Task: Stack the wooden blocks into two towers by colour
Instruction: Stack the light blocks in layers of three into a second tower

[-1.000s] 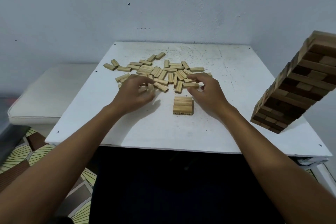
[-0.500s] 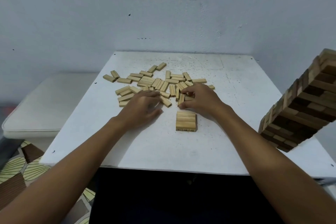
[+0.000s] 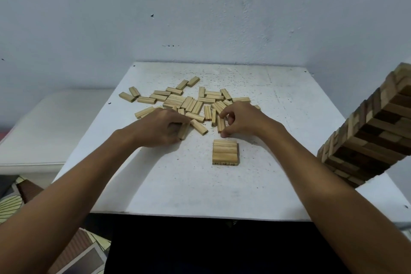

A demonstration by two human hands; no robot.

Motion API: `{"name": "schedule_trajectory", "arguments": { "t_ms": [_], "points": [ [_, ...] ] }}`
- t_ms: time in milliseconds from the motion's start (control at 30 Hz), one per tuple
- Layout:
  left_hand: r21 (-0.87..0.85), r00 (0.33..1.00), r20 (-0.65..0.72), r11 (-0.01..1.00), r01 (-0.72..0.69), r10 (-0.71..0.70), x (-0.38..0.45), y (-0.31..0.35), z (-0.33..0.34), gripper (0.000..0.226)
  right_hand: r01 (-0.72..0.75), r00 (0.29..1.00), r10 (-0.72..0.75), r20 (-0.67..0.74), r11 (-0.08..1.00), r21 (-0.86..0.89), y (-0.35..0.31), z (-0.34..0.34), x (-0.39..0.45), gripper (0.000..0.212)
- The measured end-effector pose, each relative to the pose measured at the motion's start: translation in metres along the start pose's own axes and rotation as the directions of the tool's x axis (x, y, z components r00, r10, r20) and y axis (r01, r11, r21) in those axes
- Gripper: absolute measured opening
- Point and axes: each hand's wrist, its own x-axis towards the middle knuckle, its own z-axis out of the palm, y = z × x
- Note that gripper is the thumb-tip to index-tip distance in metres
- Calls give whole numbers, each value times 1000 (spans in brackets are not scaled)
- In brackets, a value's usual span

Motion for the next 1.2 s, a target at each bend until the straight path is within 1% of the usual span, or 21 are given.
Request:
{"name": "schedule_trajectory", "arguments": {
  "t_ms": [100, 167, 300, 400, 500, 567, 667, 900, 1200],
  "points": [
    [26, 999, -27, 999, -19, 20, 2, -1, 1, 42, -10, 1000, 10, 25, 1000, 13, 0, -1, 2, 72],
    [36, 1000, -18, 999, -25, 25, 3, -1, 2, 42, -19, 1000, 19, 23, 999, 26, 0, -2, 4, 72],
    [33, 1000, -17, 999, -2, 2, 1, -3, 3, 46, -30, 1000, 29, 11, 996, 89, 3, -1, 6, 66],
    [16, 999, -25, 999, 29, -29, 0, -2, 6, 54, 6, 1000, -6, -6, 995, 103, 4, -1, 6, 59],
    [-4, 999, -30, 999, 38, -38, -1, -2, 8, 56, 65, 997, -62, -43, 995, 73, -2, -1, 9, 72],
    [-14, 998, -32, 998, 54, -54, -1, -3, 8, 57, 108, 994, -107, -14, 994, 27, -7, 0, 13, 76],
    [-14, 998, -26, 998, 59, -59, -2, -3, 8, 58, 144, 989, -143, 37, 989, -17, -9, 1, 18, 68],
    [-27, 998, -45, 999, 45, -46, -2, -5, 11, 54, 167, 985, -164, 52, 985, -52, -6, 0, 17, 53],
    [-4, 998, -52, 999, 43, -43, 0, -7, 13, 51, 180, 983, -177, 46, 981, -75, -7, -2, 15, 49]
  ]
}}
